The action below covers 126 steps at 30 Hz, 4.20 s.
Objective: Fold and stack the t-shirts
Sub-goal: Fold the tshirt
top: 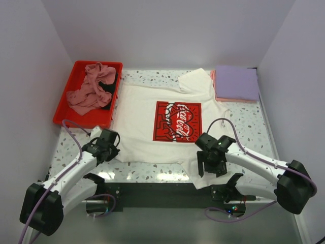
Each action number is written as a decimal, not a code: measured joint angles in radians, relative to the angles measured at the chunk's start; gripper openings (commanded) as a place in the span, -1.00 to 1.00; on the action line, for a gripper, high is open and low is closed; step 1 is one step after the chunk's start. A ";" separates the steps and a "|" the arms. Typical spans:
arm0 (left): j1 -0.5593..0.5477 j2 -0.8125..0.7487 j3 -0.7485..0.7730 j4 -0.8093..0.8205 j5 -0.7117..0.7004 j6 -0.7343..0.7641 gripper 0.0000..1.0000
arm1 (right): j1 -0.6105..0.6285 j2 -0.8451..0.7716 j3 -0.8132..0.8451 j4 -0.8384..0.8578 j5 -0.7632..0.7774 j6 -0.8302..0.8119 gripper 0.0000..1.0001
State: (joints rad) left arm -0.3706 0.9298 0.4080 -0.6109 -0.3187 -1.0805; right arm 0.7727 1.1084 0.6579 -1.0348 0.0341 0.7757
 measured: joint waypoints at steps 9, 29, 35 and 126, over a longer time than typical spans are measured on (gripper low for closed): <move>0.000 -0.013 0.000 0.000 0.000 0.000 -1.00 | 0.002 0.115 -0.083 0.061 -0.003 0.030 0.13; 0.000 -0.014 0.037 0.012 0.039 0.018 -1.00 | -0.020 0.099 0.026 0.040 0.098 0.030 -1.00; 0.000 0.028 0.115 0.036 0.044 0.029 -1.00 | -0.132 0.098 0.175 0.047 0.163 -0.051 -1.00; -0.090 0.673 0.444 0.391 0.043 0.236 1.00 | -0.472 0.806 0.660 0.619 -0.113 -0.345 0.98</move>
State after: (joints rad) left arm -0.4606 1.6032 0.8524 -0.2195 -0.2752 -0.8444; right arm 0.3008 1.9144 1.3182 -0.4156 -0.0792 0.4309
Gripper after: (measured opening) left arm 0.997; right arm 0.987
